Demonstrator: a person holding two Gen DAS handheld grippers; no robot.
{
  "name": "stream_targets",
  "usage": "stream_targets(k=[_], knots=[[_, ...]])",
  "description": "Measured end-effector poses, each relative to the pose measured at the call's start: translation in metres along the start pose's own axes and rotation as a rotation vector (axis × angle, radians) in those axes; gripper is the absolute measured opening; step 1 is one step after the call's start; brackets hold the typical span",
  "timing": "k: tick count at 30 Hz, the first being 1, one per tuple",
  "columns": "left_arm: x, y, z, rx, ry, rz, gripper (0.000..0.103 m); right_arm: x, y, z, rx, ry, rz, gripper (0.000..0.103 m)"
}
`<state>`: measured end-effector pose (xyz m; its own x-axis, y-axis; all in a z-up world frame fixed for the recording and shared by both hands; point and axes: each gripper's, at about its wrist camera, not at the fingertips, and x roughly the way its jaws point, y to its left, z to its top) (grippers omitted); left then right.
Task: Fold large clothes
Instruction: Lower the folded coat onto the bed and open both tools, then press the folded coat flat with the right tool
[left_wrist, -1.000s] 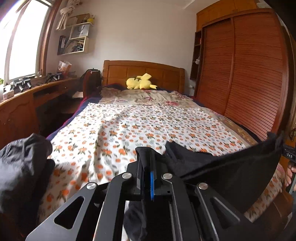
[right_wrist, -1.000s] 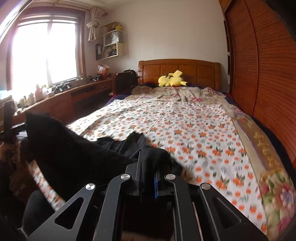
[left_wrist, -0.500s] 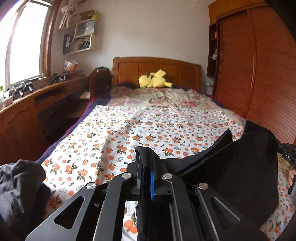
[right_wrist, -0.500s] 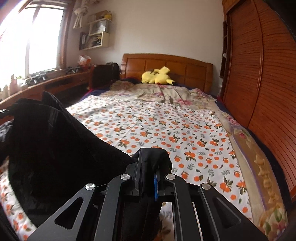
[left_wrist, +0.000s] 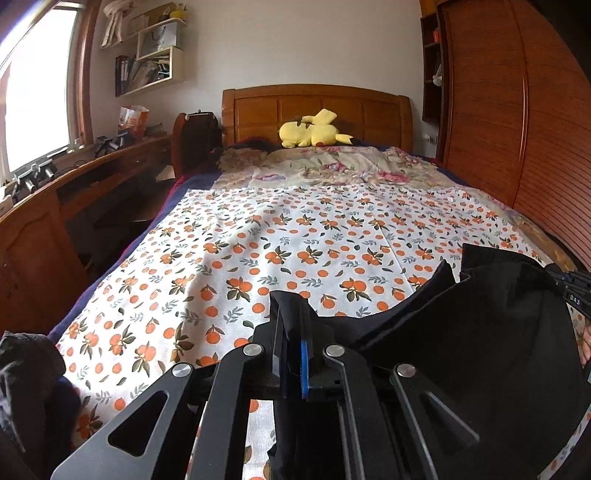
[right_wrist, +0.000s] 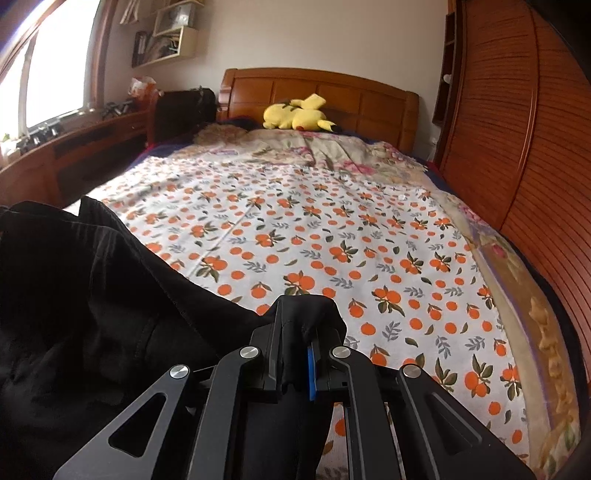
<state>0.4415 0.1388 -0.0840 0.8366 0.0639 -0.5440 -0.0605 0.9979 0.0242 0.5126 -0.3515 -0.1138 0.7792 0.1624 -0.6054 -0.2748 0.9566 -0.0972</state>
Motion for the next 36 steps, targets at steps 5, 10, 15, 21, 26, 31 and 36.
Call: stream_targets(k=[5, 10, 15, 21, 26, 31, 36], knots=[[0.006, -0.003, -0.014, 0.018, 0.029, -0.032, 0.036, 0.022, 0.009, -0.001, -0.006, 0.033, -0.033, 0.007], [-0.007, -0.012, -0.037, 0.059, 0.015, -0.03, 0.073, 0.037, 0.015, -0.001, 0.004, 0.077, -0.035, 0.015], [-0.025, -0.025, -0.063, 0.093, 0.024, -0.071, 0.079, 0.032, 0.02, 0.003, 0.008, 0.091, 0.002, 0.053], [-0.047, -0.04, -0.082, 0.099, 0.029, -0.12, 0.079, 0.006, 0.032, 0.006, -0.054, 0.07, -0.032, 0.087], [-0.073, -0.053, -0.094, 0.107, 0.009, -0.159, 0.086, -0.035, 0.047, -0.008, -0.086, 0.05, 0.053, 0.075], [-0.092, -0.066, -0.11, 0.118, 0.012, -0.179, 0.088, -0.069, 0.075, -0.049, -0.13, 0.079, 0.183, 0.053], [-0.102, -0.078, -0.127, 0.11, 0.026, -0.206, 0.089, -0.095, 0.103, -0.091, -0.144, 0.1, 0.266, 0.049]])
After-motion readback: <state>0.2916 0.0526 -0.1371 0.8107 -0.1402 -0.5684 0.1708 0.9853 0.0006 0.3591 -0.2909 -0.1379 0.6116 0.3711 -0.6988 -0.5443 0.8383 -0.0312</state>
